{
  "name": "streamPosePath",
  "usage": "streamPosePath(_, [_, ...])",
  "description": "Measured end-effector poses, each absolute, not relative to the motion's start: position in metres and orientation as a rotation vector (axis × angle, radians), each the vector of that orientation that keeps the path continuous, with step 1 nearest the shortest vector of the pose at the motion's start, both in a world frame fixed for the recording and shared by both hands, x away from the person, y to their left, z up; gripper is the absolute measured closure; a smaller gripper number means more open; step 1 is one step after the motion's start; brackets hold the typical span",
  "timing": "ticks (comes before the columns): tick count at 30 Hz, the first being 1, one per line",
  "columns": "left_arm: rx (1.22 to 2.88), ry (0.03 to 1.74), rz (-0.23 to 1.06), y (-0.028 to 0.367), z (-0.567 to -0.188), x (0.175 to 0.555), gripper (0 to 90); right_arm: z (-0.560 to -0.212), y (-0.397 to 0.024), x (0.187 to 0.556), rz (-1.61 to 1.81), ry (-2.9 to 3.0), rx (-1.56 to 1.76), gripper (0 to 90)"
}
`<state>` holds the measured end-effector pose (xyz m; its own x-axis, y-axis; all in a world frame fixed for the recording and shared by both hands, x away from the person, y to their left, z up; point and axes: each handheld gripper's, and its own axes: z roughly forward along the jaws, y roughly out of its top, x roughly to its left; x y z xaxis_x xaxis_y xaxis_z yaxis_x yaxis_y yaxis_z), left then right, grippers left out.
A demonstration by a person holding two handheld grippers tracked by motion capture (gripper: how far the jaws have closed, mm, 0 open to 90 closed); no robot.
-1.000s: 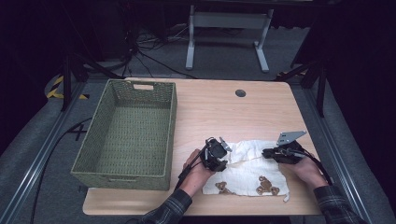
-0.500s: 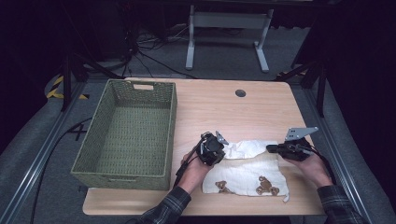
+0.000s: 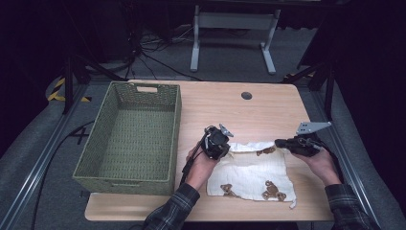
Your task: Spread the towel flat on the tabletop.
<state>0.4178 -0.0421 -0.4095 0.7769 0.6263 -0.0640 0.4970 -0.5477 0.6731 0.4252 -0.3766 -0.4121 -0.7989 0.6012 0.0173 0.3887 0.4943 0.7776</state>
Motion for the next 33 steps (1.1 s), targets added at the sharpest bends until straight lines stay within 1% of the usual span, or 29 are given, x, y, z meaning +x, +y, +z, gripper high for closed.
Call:
streamPosePath(5, [2.251, 0.884, 0.256, -0.045, -0.409, 0.436, 87.1, -0.414, -0.378, 0.44, 1.183, 2.477, 0.885, 88.3])
streamPosePath(6, [2.251, 0.887, 0.277, -0.045, -0.408, 0.441, 87.1, -0.414, -0.377, 0.445, 1.172, 2.476, 0.889, 88.4])
streamPosePath(8, [2.244, 0.915, 0.269, -0.044, -0.409, 0.448, 87.0, -0.416, -0.377, 0.45, 1.189, 2.463, 0.898, 88.4])
streamPosePath(11, [2.22, 0.949, 0.289, -0.042, -0.41, 0.46, 86.5, -0.421, -0.375, 0.459, 1.155, 2.462, 0.922, 88.2])
streamPosePath(12, [2.21, 0.968, 0.316, -0.041, -0.411, 0.465, 86.1, -0.421, -0.375, 0.461, 1.157, 2.453, 0.931, 87.8])
streamPosePath(13, [2.209, 0.976, 0.335, -0.04, -0.411, 0.467, 83.8, -0.422, -0.374, 0.463, 1.148, 2.438, 0.937, 84.9])
streamPosePath(14, [2.209, 0.976, 0.335, -0.04, -0.411, 0.467, 82.1, -0.422, -0.374, 0.463, 1.148, 2.438, 0.937, 84.9])
streamPosePath(17, [2.166, 1.01, 0.338, -0.035, -0.409, 0.473, 80.8, -0.42, -0.374, 0.465, 1.137, 2.396, 0.95, 76.1])
streamPosePath(20, [2.163, 0.993, 0.327, -0.034, -0.405, 0.469, 78.2, -0.413, -0.375, 0.461, 1.154, 2.381, 0.946, 75.4])
streamPosePath(22, [2.169, 0.962, 0.288, -0.033, -0.403, 0.463, 78.2, -0.412, -0.375, 0.458, 1.157, 2.4, 0.945, 76.5])
streamPosePath(25, [2.182, 0.93, 0.24, -0.032, -0.404, 0.453, 80.4, -0.412, -0.373, 0.453, 1.156, 2.427, 0.932, 80.4])
streamPosePath(26, [2.174, 0.925, 0.217, -0.032, -0.405, 0.45, 83.4, -0.412, -0.373, 0.447, 1.167, 2.442, 0.921, 84.4])
streamPosePath(28, [2.192, 0.908, 0.202, -0.031, -0.407, 0.443, 86.8, -0.413, -0.372, 0.441, 1.166, 2.463, 0.918, 88.0])
streamPosePath(30, [2.204, 0.894, 0.193, -0.03, -0.41, 0.437, 89.1, -0.414, -0.371, 0.434, 1.15, 2.497, 0.92, 89.0])
streamPosePath(33, [2.236, 0.885, 0.181, -0.03, -0.415, 0.427, 89.5, -0.414, -0.37, 0.423, 1.161, 2.511, 0.895, 89.5])
